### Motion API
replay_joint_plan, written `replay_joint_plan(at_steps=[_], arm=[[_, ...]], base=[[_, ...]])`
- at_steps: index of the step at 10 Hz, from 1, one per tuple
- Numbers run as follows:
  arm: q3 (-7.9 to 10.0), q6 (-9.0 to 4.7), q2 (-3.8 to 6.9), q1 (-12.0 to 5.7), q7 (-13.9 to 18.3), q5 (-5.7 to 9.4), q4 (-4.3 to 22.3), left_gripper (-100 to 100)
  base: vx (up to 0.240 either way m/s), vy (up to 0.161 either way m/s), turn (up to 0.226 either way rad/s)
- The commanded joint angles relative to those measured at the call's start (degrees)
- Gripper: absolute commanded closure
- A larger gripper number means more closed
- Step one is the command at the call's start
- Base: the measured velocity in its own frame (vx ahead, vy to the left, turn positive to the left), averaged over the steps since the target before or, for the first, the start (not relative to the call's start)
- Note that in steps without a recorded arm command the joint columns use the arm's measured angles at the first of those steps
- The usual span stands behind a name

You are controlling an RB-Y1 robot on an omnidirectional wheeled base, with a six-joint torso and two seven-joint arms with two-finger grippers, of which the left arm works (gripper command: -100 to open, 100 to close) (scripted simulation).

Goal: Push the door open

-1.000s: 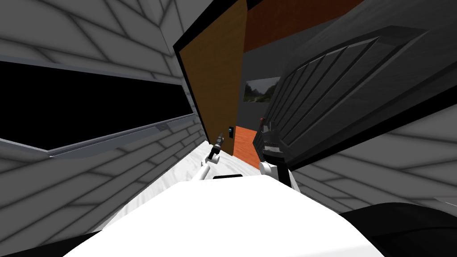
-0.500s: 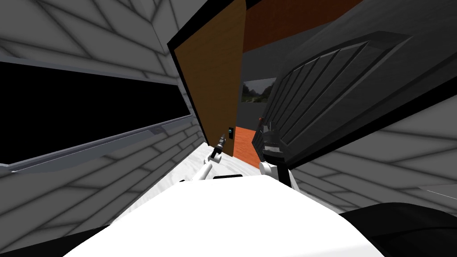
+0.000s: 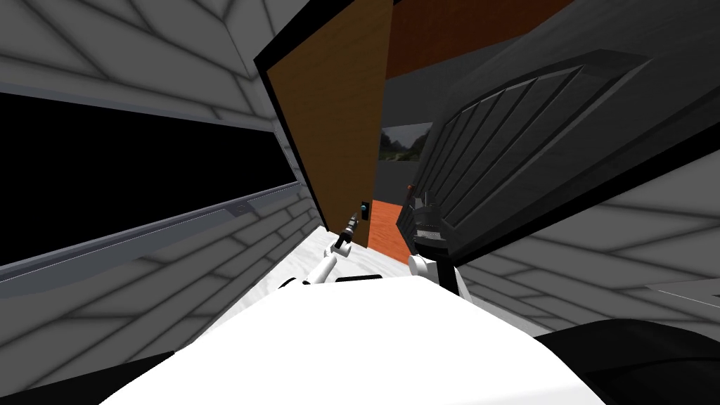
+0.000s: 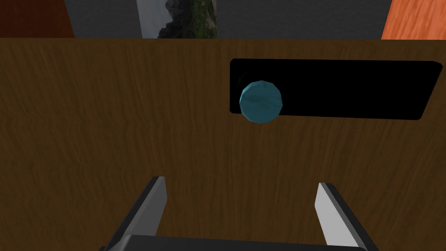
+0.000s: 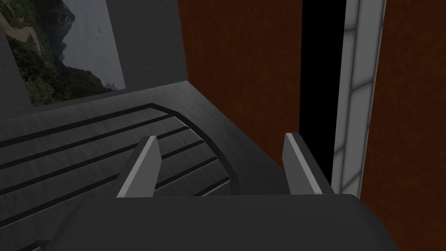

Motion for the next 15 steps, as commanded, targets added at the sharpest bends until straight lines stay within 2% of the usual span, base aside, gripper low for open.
replay_joint_plan(at_steps=[1, 3, 4, 5, 7, 8, 10, 11, 12, 13, 14, 15], arm=[[-0.61, 0.24, -0.50, -1.32, 0.1, 0.31, 2.3, -100], [-1.01, 0.41, -0.95, -2.21, 0.2, 0.52, 3.9, -100], [-0.88, 0.44, -0.77, -1.86, 0.1, 0.44, 3.2, -100], [-0.70, 0.29, 1.00, -1.93, 0.1, 0.46, 3.5, -100], [-0.41, 0.09, 2.20, -1.95, 0.0, 0.47, 3.8, -100], [-0.25, -0.03, 2.41, -1.96, 0.0, 0.47, 3.9, -100], [0.07, -0.26, 1.81, -1.99, -0.1, 0.48, 4.2, -100], [0.22, -0.36, 1.12, -2.00, -0.1, 0.48, 4.4, -100], [0.38, -0.47, -0.11, -2.01, -0.2, 0.48, 4.5, -100], [0.24, -0.12, 0.62, -1.83, -0.2, 0.47, 4.0, -100], [0.24, -0.12, 0.62, -1.83, -0.2, 0.47, 4.0, 100], [0.24, -0.12, 0.62, -1.83, -0.2, 0.47, 4.0, 100]], base=[[0.046, 0.067, -0.091], [0.042, 0.071, -0.060], [0.019, 0.027, -0.009], [0.107, -0.037, -0.030], [0.180, -0.081, -0.025], [0.198, -0.100, -0.033], [0.193, -0.102, -0.021], [0.215, -0.076, -0.026], [0.186, -0.080, -0.030], [0.078, -0.038, -0.001], [-0.007, 0.005, 0.007], [-0.016, 0.014, -0.014]])
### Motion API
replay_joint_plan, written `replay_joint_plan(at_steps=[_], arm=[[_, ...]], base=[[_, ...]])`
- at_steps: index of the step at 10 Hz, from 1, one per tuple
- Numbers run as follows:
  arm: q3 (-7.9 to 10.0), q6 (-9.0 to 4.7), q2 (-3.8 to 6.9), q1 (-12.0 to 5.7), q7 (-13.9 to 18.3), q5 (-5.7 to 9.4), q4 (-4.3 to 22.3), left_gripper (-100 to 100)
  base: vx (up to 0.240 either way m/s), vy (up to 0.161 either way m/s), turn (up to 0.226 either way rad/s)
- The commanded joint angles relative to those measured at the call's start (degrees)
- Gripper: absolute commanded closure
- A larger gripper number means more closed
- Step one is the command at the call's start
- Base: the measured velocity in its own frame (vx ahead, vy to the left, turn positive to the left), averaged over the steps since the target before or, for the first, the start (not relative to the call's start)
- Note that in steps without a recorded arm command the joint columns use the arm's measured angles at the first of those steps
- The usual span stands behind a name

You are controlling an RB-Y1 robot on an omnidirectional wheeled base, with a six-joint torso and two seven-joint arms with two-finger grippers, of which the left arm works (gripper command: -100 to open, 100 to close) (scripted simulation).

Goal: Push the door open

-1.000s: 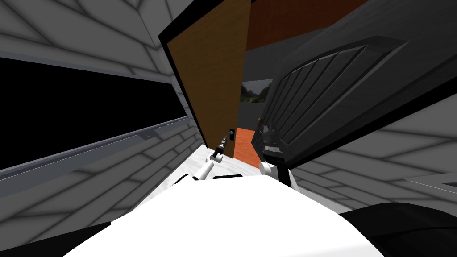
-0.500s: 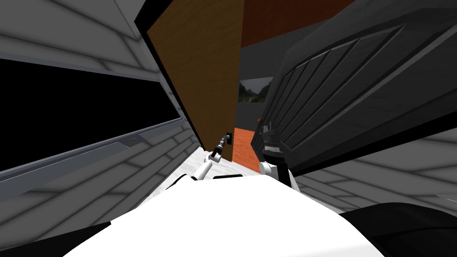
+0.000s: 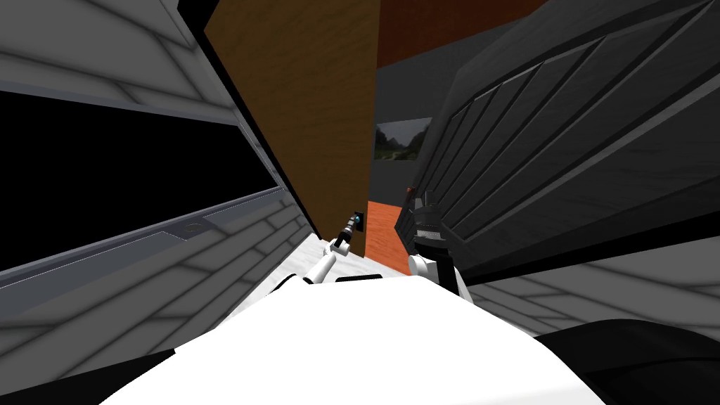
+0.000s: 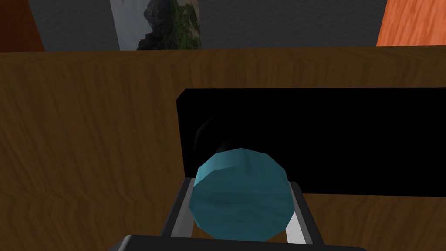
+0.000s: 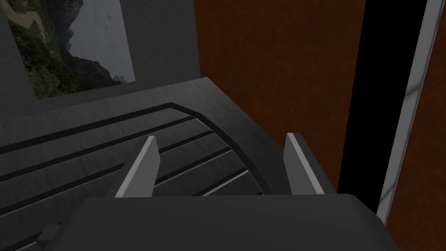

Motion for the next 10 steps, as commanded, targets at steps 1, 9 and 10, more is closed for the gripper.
replay_joint_plan(at_steps=[1, 9, 10], arm=[[-0.13, 0.11, 0.00, 0.34, 0.0, -0.03, 0.2, 100], [2.42, 0.06, 1.90, -0.21, -0.9, 0.39, 0.4, 100], [2.76, 0.07, 2.11, -0.23, -1.0, 0.45, 0.4, 100]], base=[[-0.010, 0.010, -0.014], [0.070, -0.070, 0.027], [0.142, -0.111, 0.050]])
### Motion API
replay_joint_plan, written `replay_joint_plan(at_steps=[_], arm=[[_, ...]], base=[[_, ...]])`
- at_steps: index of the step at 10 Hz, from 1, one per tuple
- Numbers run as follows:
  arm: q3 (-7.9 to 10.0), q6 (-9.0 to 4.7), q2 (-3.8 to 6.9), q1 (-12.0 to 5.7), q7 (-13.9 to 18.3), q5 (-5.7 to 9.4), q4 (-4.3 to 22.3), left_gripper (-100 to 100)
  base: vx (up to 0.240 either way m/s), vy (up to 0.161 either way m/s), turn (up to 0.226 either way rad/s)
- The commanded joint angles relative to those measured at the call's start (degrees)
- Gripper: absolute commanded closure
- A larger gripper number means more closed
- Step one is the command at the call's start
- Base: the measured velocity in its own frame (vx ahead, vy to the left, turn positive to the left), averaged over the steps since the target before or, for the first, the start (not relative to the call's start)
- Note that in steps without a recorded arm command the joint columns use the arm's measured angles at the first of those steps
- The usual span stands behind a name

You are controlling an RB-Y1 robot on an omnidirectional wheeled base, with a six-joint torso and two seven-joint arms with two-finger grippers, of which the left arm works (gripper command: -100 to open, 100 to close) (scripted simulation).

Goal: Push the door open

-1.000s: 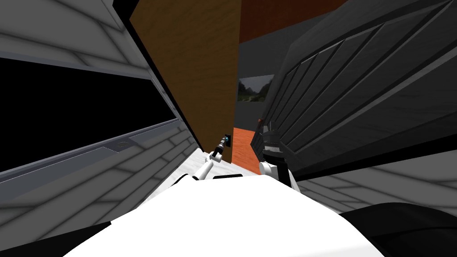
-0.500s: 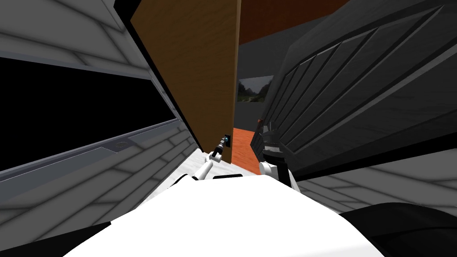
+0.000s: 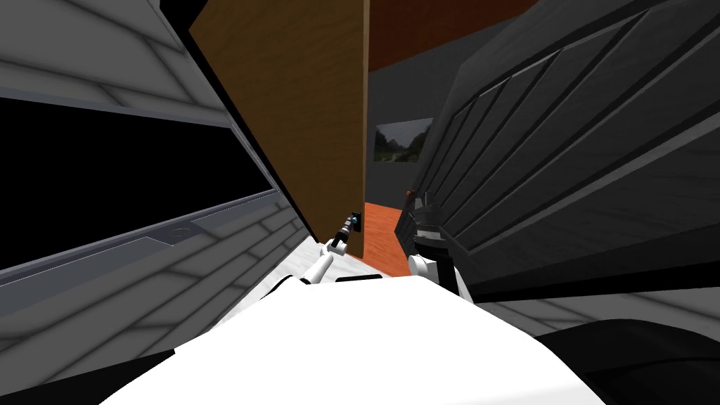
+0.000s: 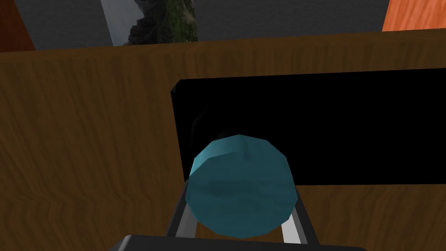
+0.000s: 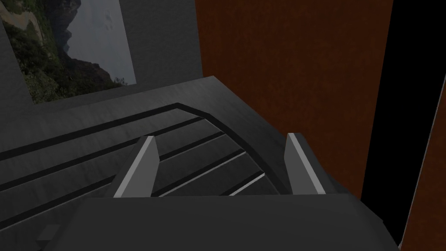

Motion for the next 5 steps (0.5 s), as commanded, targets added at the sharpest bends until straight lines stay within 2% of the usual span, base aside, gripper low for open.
replay_joint_plan(at_steps=[1, 3, 4, 5], arm=[[1.41, -0.60, 1.03, -0.81, -0.1, 0.33, 0.6, 100], [2.64, -0.59, 1.55, -0.88, -0.6, 0.54, 0.8, 100], [1.91, -0.51, 1.89, -0.81, -0.2, 0.54, 0.7, -100], [1.91, -0.51, 1.89, -0.81, -0.2, 0.54, 0.7, -100]], base=[[0.145, -0.127, 0.082], [0.172, -0.159, 0.080], [-0.017, -0.061, 0.035], [-0.149, 0.043, -0.006]])
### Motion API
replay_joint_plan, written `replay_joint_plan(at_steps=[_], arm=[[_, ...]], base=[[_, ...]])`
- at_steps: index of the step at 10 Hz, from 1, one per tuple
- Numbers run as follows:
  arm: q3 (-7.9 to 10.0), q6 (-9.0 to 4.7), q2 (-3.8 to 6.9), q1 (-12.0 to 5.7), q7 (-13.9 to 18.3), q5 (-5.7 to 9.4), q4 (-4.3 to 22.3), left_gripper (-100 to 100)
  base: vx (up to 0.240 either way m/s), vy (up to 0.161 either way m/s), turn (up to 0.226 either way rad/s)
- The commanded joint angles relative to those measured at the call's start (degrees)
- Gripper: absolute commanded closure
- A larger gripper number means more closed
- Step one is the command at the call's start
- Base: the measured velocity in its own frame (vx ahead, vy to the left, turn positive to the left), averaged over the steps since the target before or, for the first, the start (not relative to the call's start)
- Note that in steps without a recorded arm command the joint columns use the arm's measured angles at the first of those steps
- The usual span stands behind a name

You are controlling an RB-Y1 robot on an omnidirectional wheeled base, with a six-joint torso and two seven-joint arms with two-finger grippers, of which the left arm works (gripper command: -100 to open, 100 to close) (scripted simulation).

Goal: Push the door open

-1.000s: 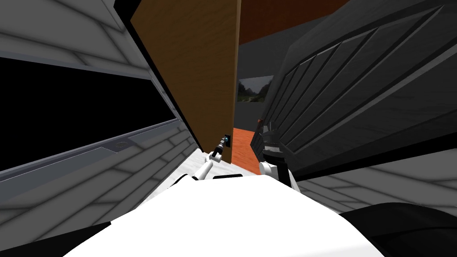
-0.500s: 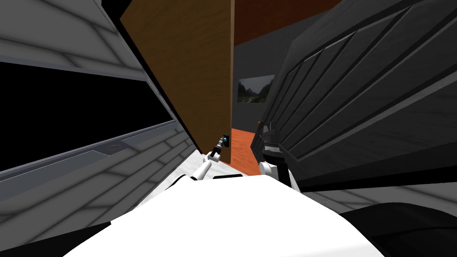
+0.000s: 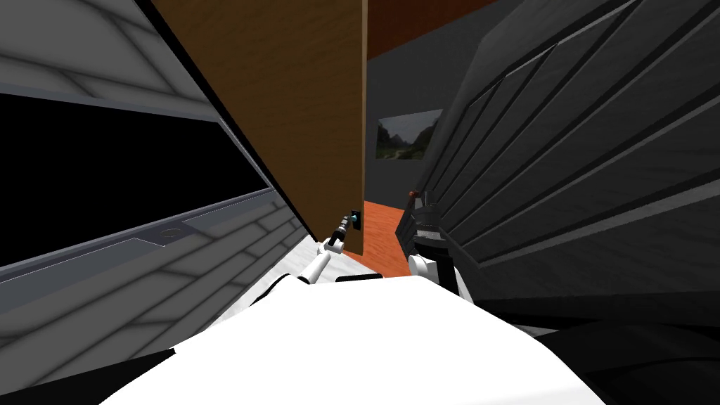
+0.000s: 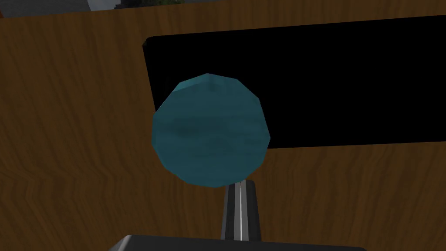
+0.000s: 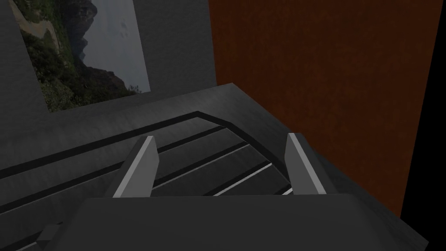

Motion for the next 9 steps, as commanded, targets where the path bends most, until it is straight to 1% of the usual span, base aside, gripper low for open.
replay_joint_plan(at_steps=[1, 3, 5, 6, 8, 9], arm=[[-0.20, 0.07, 0.19, 0.09, 0.2, 0.05, -0.1, -100], [-0.51, 0.27, 0.11, 0.18, 0.5, 0.16, -0.2, -100], [-0.83, 0.47, -0.43, 0.27, 0.8, 0.27, -0.4, -100], [-0.98, 0.56, -0.86, 0.31, 0.9, 0.32, -0.5, -100], [-1.32, 0.78, -2.45, 0.40, 1.2, 0.44, -0.7, -100], [-1.11, 0.55, -2.11, 0.03, 1.1, 0.42, -0.1, -100]], base=[[-0.171, 0.050, -0.012], [-0.195, 0.061, 0.008], [-0.212, 0.040, 0.007], [-0.193, 0.041, 0.007], [-0.186, 0.047, 0.007], [-0.077, 0.018, -0.005]])
